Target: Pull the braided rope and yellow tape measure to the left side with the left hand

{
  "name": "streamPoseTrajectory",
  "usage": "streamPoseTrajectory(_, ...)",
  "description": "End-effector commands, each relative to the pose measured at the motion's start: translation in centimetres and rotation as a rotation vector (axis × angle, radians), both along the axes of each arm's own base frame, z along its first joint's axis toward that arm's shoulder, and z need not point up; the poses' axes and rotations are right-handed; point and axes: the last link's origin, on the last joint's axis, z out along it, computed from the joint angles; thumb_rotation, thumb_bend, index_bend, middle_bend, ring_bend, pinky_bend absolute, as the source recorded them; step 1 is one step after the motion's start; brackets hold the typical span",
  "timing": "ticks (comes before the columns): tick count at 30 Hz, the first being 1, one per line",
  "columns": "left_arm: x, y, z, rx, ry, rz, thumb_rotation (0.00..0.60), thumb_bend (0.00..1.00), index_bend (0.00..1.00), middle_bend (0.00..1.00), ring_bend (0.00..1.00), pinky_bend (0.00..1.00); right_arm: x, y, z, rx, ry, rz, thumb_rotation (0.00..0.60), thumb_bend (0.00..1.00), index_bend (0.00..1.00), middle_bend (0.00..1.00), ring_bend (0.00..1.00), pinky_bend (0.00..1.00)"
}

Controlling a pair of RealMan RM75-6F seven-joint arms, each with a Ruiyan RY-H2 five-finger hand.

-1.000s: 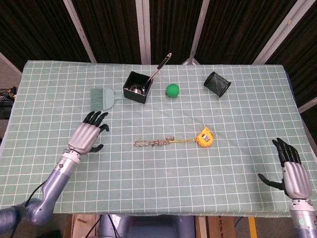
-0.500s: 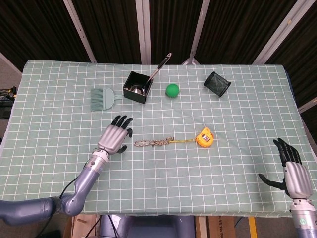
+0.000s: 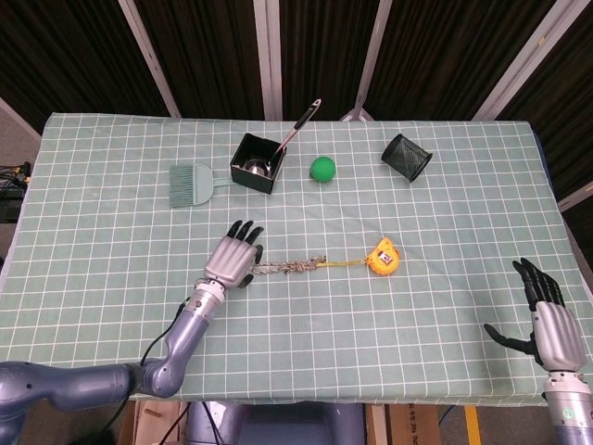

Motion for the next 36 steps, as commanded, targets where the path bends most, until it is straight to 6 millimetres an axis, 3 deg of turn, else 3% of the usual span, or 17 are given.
streamPoseTrajectory(1,0.3,-0.1,-0.6,-0.004,-0.002,0.002,0.600,0.37,0.51,0.10,0.00,0.00,0.0,0.0,0.0,0.000,-0.003,-0.002,0.600,0.19,0.00,0.00,0.00,0.00)
streamPoseTrajectory(36,0.9,-0.3,-2.5,-0.019,-0.003,0.057,0.600,0.49,0.51,0.10,0.00,0.00,0.0,0.0,0.1,0.006,-0.018,-0.006,0.600,0.19,0.00,0.00,0.00,0.00)
